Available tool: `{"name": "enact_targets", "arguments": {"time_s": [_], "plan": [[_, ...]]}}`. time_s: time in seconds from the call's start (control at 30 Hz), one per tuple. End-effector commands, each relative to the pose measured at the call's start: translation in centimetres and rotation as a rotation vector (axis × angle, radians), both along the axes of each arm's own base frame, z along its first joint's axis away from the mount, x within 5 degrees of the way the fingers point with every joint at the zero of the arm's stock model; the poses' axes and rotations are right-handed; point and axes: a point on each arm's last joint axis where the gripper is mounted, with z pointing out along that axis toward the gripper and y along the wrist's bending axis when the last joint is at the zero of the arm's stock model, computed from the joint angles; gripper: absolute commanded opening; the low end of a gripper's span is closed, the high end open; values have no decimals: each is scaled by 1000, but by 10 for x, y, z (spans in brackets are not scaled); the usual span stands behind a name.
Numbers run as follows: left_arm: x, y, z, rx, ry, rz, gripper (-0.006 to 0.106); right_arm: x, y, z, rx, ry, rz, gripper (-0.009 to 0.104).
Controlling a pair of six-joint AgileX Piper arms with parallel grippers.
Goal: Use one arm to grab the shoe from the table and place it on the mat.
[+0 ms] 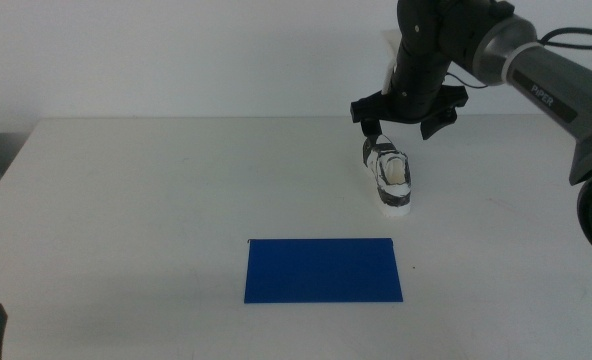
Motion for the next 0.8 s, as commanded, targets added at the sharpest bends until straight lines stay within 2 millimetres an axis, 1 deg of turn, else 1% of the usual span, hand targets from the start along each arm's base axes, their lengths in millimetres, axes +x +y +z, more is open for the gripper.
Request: {"name": "enact_targets", "arguments": {"time_s": [0.0, 0.13, 0.4, 0.53, 0.6, 0.67, 0.73, 0.77], "plan": [[0, -1, 6, -11, -83, -8, 94, -1, -7, 38, 26, -132, -6, 92], [0, -1, 6, -11, -83, -8, 94, 7, -7, 29, 33, -147, -6, 92], [0, -1, 6, -11, -83, -8, 94, 26, -7, -6, 39, -153, -8, 92], [0, -1, 6, -11, -83, -8, 94, 30, -7, -17, 40, -152, -8, 89], [0, -1, 6, -11, -83, -8, 94, 32, -7, -22, 37, -145, -9, 85], [0, -1, 6, -11, -84, -8, 94, 33, -7, -26, 34, -138, -10, 77], [0, -1, 6, -11, -84, -8, 94, 33, -7, -27, 34, -136, -11, 64], [0, -1, 6, -11, -84, -8, 94, 33, -7, -27, 38, -135, -16, 55]]}}
